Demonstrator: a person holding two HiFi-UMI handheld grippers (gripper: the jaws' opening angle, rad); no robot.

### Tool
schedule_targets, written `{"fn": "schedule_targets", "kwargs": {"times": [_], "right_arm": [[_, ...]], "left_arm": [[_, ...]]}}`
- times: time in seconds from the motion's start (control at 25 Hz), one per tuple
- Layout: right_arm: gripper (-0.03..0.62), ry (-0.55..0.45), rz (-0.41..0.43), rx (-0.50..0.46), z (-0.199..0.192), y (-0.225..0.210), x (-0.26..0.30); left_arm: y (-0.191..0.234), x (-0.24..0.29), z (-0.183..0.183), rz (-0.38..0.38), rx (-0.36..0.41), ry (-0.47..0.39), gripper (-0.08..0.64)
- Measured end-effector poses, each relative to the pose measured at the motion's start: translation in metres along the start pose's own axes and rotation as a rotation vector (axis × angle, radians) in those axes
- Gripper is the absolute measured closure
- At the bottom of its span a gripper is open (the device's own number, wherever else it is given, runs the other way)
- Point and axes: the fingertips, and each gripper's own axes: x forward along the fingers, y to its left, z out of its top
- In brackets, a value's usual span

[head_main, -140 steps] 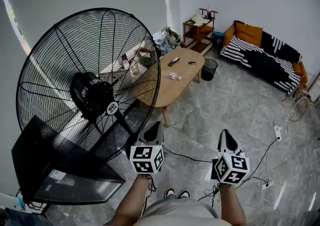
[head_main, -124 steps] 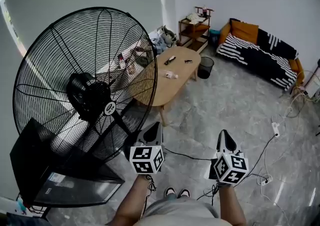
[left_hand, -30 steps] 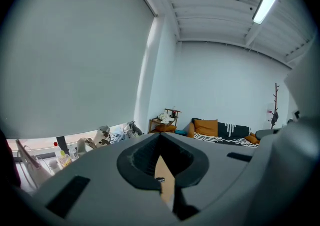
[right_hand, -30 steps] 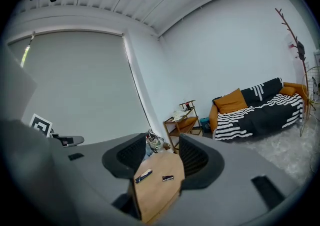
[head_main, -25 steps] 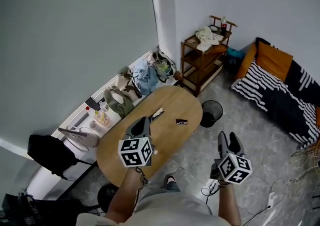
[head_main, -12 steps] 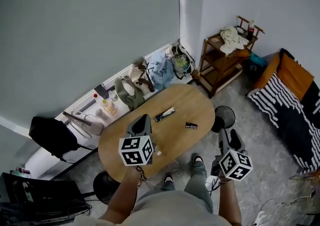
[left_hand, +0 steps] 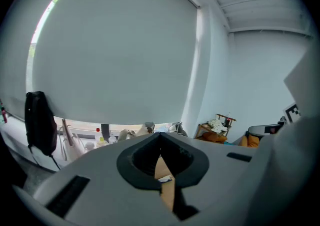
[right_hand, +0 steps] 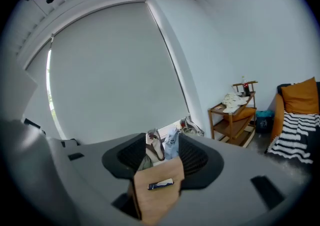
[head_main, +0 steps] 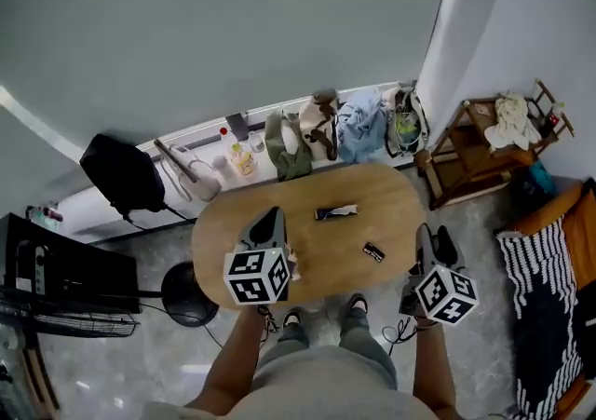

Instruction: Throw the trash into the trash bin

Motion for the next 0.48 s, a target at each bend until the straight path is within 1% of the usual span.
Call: {"fn": "schedule_targets", "kwargs": {"times": [0.12,0.32,0.48], "right_arm": [[0.382,0.031,0.069,-0.045,0.007,0.012,0.026],[0.381,0.08,0.174,-0.085,-0.001,0.047,0.056],[0.383,0.116,0.219,-0.134,-0.016,0.063,0.064]], "left_arm": [[0.015,-0.008,-0.008,0.08,-0.041,0.0,0.549],[0.045,-0.026,-0.02,0.193,-0.107,-0.021,0.549],[0.059,-0.041,-0.043,0.245,-0.139,0.015,0.549]]}}
